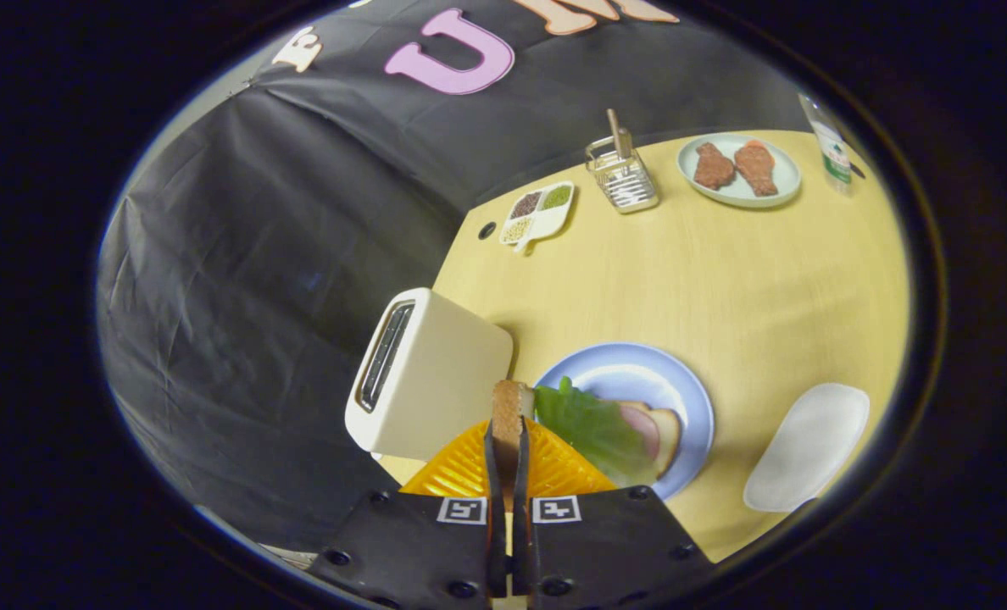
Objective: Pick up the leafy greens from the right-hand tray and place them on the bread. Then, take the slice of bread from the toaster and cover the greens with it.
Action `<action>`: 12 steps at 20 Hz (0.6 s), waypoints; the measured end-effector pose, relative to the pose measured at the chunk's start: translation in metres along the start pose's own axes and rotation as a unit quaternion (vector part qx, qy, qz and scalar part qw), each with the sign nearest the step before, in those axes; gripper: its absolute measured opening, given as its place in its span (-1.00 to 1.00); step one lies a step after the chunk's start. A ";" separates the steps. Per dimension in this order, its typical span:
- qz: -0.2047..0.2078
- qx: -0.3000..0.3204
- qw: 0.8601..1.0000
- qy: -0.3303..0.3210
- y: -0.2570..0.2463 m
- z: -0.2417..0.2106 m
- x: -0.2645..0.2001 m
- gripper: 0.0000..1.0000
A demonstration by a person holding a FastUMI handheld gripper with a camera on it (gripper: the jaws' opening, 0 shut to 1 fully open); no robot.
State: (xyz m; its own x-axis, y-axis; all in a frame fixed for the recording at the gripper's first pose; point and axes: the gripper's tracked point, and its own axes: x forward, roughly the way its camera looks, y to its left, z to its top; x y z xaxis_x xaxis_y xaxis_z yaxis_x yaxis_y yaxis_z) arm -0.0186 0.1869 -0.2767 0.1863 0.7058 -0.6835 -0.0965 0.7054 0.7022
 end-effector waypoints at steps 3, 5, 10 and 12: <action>-0.001 0.009 1.000 0.001 -0.013 -0.003 0.002 -0.88; -0.006 0.012 1.000 0.005 -0.022 -0.006 0.005 -0.88; -0.018 0.027 0.999 0.009 -0.042 -0.009 0.011 -0.88; -0.022 0.037 0.999 0.013 -0.051 -0.012 0.014 -0.88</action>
State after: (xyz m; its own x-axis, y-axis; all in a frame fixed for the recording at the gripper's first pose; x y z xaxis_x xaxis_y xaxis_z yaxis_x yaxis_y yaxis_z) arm -0.0230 0.1615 -0.3248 0.1642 0.6769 -0.7175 -0.0171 0.7293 0.6840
